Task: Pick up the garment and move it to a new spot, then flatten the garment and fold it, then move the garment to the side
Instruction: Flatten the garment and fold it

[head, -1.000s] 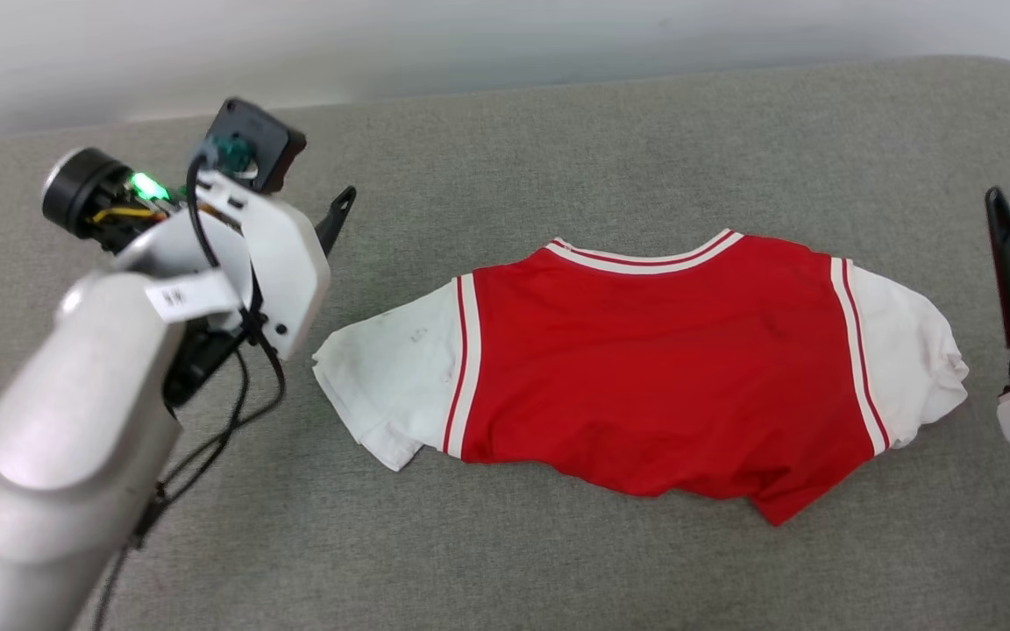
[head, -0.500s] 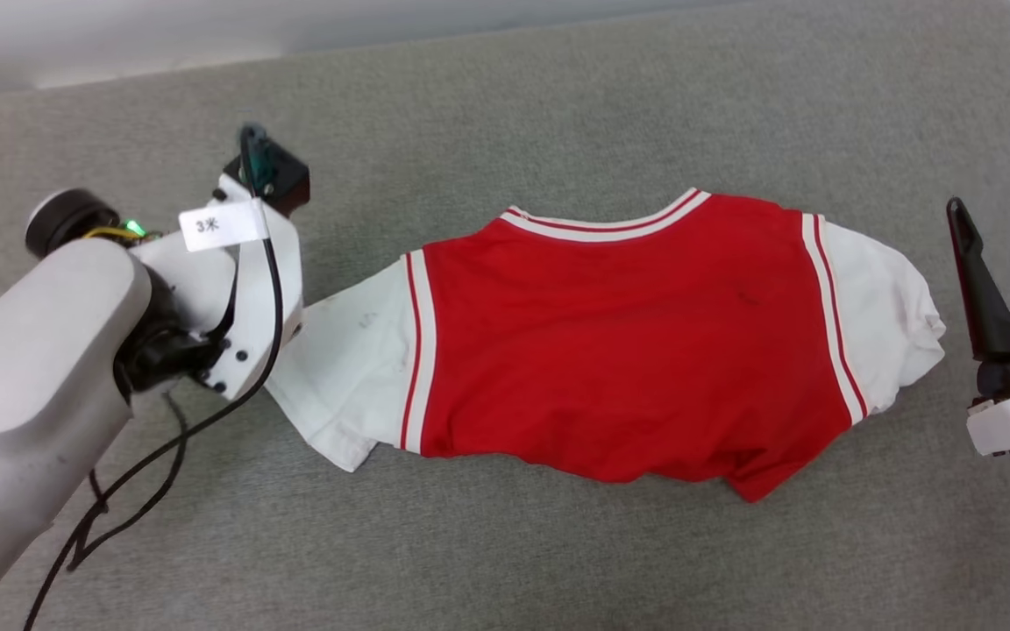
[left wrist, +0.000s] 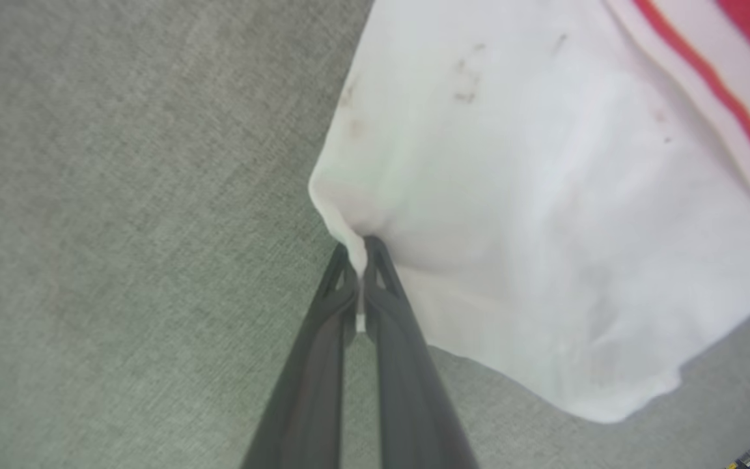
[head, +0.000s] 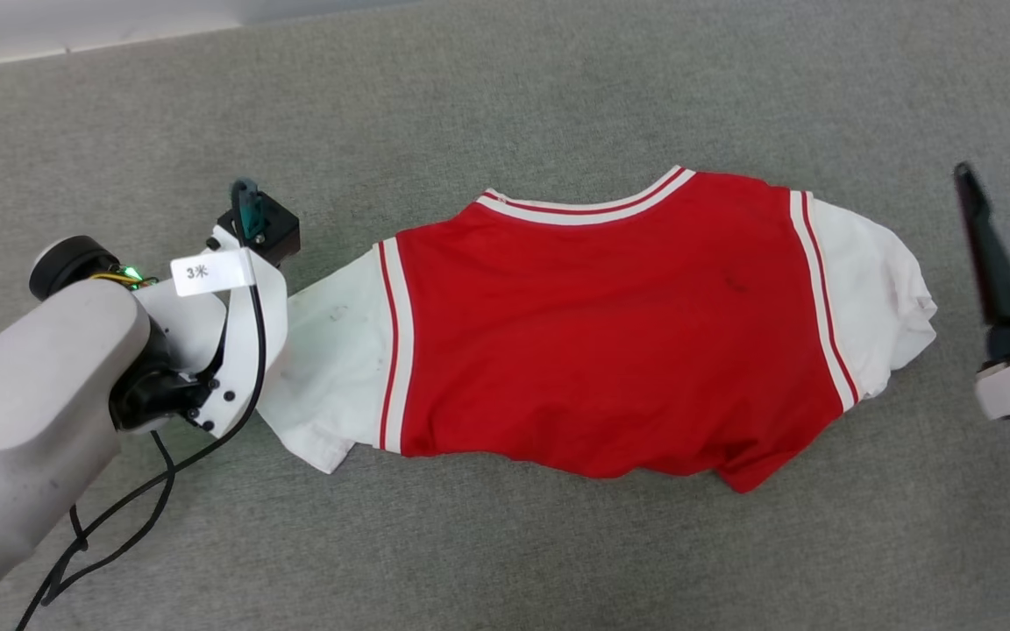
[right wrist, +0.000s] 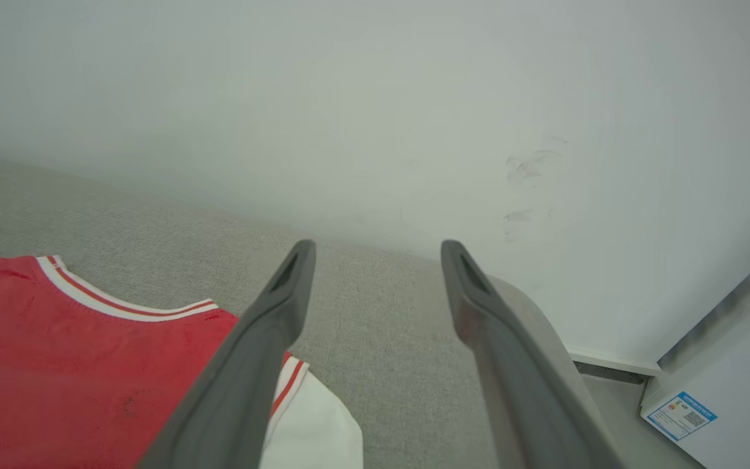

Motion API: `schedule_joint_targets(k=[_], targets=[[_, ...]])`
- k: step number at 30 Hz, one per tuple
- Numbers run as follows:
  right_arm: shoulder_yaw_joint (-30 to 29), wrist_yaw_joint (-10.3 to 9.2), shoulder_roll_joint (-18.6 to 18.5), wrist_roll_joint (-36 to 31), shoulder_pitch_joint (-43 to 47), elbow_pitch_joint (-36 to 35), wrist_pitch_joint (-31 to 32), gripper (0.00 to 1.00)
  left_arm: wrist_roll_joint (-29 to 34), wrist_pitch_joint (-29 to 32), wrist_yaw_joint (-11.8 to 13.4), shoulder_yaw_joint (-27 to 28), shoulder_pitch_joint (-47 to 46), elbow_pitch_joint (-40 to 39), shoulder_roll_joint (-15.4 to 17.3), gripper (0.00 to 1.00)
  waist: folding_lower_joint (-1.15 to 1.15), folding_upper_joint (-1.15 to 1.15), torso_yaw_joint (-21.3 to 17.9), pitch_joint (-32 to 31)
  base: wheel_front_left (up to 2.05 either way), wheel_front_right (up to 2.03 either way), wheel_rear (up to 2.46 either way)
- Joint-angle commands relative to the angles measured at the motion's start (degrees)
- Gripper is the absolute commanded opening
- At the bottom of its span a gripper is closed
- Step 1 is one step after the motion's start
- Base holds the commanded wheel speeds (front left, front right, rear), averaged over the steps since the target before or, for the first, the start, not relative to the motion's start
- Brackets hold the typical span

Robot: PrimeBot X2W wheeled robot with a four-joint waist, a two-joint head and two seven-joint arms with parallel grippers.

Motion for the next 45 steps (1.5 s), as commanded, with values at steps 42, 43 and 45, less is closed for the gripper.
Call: schedule_joint_targets(k=[42, 43, 45], targets=[[37.36, -0.03, -20.93, 33.76, -17.68, 15.98, 57.77, 1.0, -0.52, -13.02, 0.05, -3.12, -10.27, -6.81, 3.22, 0.0, 0.0, 0.0, 10.46, 5.99, 0.0, 0.0, 0.0], [37.61, -0.03, -20.68, 33.98, -17.85, 16.57, 56.89, 0.66, -0.59, -13.28, 0.05, -3.23, -10.12, -6.64, 3.22, 0.0, 0.0, 0.0, 10.39, 5.85, 0.0, 0.0, 0.0], [37.59, -0.03, -20.49, 34.51, -18.8, 17.34, 54.91, 0.0, -0.85, -13.58, 0.05, -3.55, -9.55, -6.24, 3.2, 0.0, 0.0, 0.0, 10.16, 5.23, 0.0, 0.0, 0.0]])
